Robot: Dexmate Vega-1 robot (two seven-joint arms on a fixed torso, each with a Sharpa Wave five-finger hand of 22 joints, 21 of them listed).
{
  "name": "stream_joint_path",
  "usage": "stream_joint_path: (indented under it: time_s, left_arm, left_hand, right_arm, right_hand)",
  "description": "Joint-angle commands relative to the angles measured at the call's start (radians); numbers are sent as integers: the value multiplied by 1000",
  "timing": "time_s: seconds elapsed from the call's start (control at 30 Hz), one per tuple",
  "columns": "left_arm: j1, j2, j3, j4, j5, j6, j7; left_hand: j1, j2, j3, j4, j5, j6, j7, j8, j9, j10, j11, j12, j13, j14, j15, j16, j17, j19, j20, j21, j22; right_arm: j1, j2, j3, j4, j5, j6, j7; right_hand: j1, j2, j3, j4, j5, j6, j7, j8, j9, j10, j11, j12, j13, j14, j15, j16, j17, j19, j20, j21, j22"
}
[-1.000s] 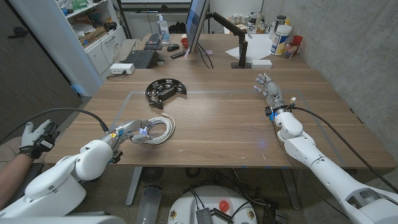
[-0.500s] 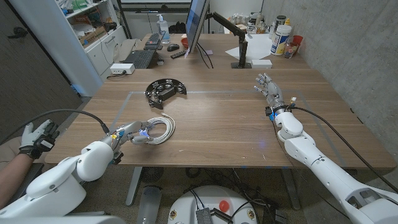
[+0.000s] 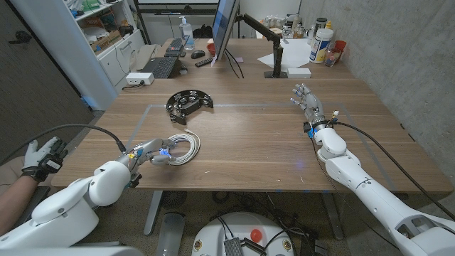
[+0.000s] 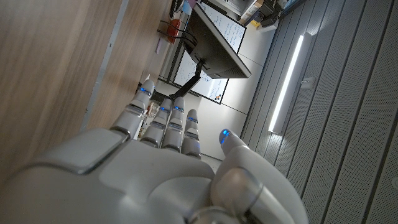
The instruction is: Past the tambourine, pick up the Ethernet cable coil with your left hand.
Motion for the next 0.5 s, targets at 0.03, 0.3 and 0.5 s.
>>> stream_joint_path:
  time_s: [0.03, 0.3, 0.5]
  left_arm:
    - [-28, 31, 25, 6, -29, 14, 14]
    - [-35, 48, 38, 11, -47, 11, 33]
    - [-31, 48, 36, 13, -62, 1, 53]
  left_hand:
    - [-6, 1, 6, -1, 1, 6, -2, 6, 2, 2, -2, 5, 5, 7, -87, 4, 6, 6, 1, 5, 3]
    - [-6, -1, 6, -2, 1, 6, -1, 9, 3, 3, -4, 7, 7, 6, -88, 3, 8, 6, 1, 6, 4]
    - [-6, 1, 6, -2, 1, 4, -2, 10, 4, 2, -4, 8, 9, 6, -87, 4, 11, 6, 1, 6, 4]
  right_arm:
    - [-1, -1, 0, -2, 0, -2, 0]
    - [-1, -1, 1, -2, 1, 1, 2]
    - [-2, -2, 2, -3, 2, 3, 3]
  right_hand:
    - [8, 5, 1, -4, 3, 1, 1, 4, -1, 1, 3, 7, 1, -1, -7, 3, 0, 5, -3, 1, 2]
    - [10, 4, 1, -5, 2, 1, 2, 4, -1, 1, 4, 7, 1, -2, -8, 3, -1, 5, -2, 1, 2]
    - [10, 5, 1, -5, 2, 1, 1, 4, -1, -1, 3, 6, 1, -4, -9, 3, 0, 6, -2, 1, 2]
